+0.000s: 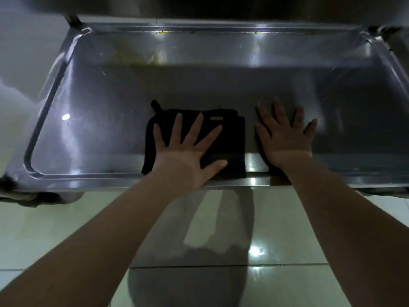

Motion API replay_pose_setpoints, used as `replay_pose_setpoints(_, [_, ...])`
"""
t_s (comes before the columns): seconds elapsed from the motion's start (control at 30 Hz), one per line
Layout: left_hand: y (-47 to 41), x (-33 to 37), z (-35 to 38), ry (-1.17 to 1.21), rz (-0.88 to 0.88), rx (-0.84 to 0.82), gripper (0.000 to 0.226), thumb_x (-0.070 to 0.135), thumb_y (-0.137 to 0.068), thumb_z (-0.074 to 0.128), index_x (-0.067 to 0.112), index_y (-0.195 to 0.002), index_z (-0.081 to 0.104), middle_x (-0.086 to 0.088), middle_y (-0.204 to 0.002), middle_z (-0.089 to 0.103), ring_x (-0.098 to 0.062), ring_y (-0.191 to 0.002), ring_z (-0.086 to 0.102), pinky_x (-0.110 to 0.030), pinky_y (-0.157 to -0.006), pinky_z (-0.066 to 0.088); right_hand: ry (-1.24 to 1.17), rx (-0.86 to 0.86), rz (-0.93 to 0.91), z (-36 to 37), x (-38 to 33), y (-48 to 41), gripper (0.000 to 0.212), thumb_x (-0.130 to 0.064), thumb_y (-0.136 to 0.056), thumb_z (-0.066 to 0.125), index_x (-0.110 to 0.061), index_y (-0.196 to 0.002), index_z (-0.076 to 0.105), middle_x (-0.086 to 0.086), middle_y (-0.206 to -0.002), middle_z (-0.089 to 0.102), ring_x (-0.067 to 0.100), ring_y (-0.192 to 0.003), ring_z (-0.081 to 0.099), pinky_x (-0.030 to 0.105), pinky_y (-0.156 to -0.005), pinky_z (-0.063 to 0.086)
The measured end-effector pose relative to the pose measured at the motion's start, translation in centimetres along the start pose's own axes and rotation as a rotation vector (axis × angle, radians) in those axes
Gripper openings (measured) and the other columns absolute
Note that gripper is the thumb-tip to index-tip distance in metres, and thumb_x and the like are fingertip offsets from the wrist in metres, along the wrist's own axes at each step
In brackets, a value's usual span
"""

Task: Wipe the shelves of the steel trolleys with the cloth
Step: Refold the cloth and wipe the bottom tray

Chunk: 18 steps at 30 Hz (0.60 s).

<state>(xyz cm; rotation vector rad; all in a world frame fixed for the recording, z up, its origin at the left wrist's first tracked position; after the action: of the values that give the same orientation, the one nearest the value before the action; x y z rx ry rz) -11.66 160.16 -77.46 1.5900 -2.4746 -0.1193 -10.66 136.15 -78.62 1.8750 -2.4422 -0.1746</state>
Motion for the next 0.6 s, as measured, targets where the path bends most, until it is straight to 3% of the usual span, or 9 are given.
replay_pose_setpoints(0.13, [1.8,-0.5,0.4,-0.025,-0.02,0.021,0.072,0.083,-0.077,-0.006,0.058,-0.142,-0.019,0.01,-0.162,-0.016,-0.033,-0.148,-0.016,-0.069,-0.108,-0.012,-0.016,0.005,-0.005,0.2,0.1,0.0,0.053,-0.061,-0.095,0.01,-0.057,-0.147,-0.003,-0.015,-0.162,-0.008,0.041,-0.147,-0.009,0.065,-0.112,-0.008])
replay_pose_setpoints(0.43, [-14.8,0.4,-3.0,0.013,-0.048,0.005,0.075,0.086,-0.082,0.016,0.056,-0.148,-0.001,0.01,-0.164,-0.01,-0.033,-0.148,-0.016,-0.072,-0.107,-0.012,-0.022,0.056,-0.014,0.1,0.1,0.0,0.053,-0.059,-0.097,0.017,-0.055,-0.148,0.004,-0.014,-0.163,0.001,0.041,-0.148,-0.002,0.064,-0.112,-0.003])
replay_pose_setpoints(0.6, [-15.9,0.4,-3.3,0.008,-0.07,-0.029,0.079,0.088,-0.08,0.016,0.055,-0.149,-0.003,0.009,-0.163,-0.012,-0.034,-0.148,-0.017,-0.071,-0.107,-0.014,-0.026,0.039,0.012,0.0,0.1,-0.1,0.053,-0.06,-0.097,0.015,-0.055,-0.148,0.002,-0.014,-0.163,-0.001,0.039,-0.148,-0.005,0.064,-0.112,-0.006])
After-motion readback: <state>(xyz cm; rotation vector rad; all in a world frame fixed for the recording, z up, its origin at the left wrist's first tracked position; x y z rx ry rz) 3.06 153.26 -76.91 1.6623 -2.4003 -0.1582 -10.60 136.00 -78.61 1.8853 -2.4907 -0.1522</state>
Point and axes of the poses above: each hand's wrist, its own y-axis away from the middle knuckle, its own z-axis out of the palm, x = y × z, the point moved 2 cm from there along -y, towards the middle knuckle
